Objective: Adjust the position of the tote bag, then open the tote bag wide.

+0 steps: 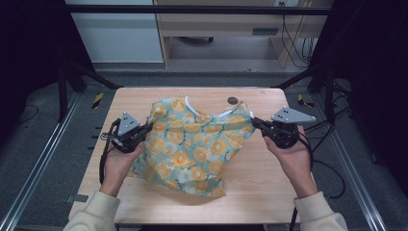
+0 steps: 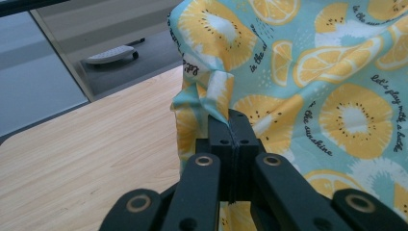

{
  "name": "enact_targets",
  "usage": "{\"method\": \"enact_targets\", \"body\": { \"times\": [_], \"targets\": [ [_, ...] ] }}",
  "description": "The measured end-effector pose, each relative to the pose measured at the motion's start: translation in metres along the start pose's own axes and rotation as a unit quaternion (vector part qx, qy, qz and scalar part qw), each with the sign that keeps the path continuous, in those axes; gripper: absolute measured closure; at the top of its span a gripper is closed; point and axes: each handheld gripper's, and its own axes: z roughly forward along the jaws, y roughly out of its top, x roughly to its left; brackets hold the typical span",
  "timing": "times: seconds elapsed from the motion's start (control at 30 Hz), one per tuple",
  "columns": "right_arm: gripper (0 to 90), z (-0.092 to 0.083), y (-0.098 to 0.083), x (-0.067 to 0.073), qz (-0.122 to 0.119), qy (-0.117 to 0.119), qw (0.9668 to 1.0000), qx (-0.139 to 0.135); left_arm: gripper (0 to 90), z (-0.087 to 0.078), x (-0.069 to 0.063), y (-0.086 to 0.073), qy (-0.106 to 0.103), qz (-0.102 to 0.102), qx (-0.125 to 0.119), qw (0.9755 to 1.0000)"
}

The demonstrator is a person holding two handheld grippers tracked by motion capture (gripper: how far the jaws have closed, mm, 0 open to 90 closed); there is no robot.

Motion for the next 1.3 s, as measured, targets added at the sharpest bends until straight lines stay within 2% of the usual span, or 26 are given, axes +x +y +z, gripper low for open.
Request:
{"method": "enact_targets", "body": {
  "times": [0.2,0.5,0.8,1.0,1.27,1.3],
  "targets": [
    [90.0,-0.002,-0.007,0.003,-0.003,0.003,1.0,-0.006,90.0,-0.005,0.0,-0.002,0.002,-0.004,-0.006,1.0],
    [90.0,-0.005,-0.011,0.005,-0.008,0.009,0.9999,-0.008,90.0,-0.014,-0.005,-0.007,0.005,0.007,-0.009,0.9999],
    [90.0,-0.011,-0.017,0.008,-0.01,0.012,0.9998,-0.01,90.0,-0.024,-0.013,-0.011,-0.001,0.016,-0.009,0.9998],
    [90.0,-0.016,-0.03,0.011,-0.001,0.018,0.9998,-0.008,90.0,-0.031,-0.021,-0.016,-0.002,0.027,-0.01,0.9996],
    [90.0,-0.022,-0.045,0.016,0.009,0.029,0.9994,-0.015,90.0,-0.039,-0.026,-0.028,-0.007,0.021,-0.013,0.9997],
    [90.0,-0.022,-0.047,0.016,0.019,0.034,0.9991,-0.017,90.0,-0.04,-0.027,-0.03,-0.008,0.019,-0.014,0.9997]
  ]
}}
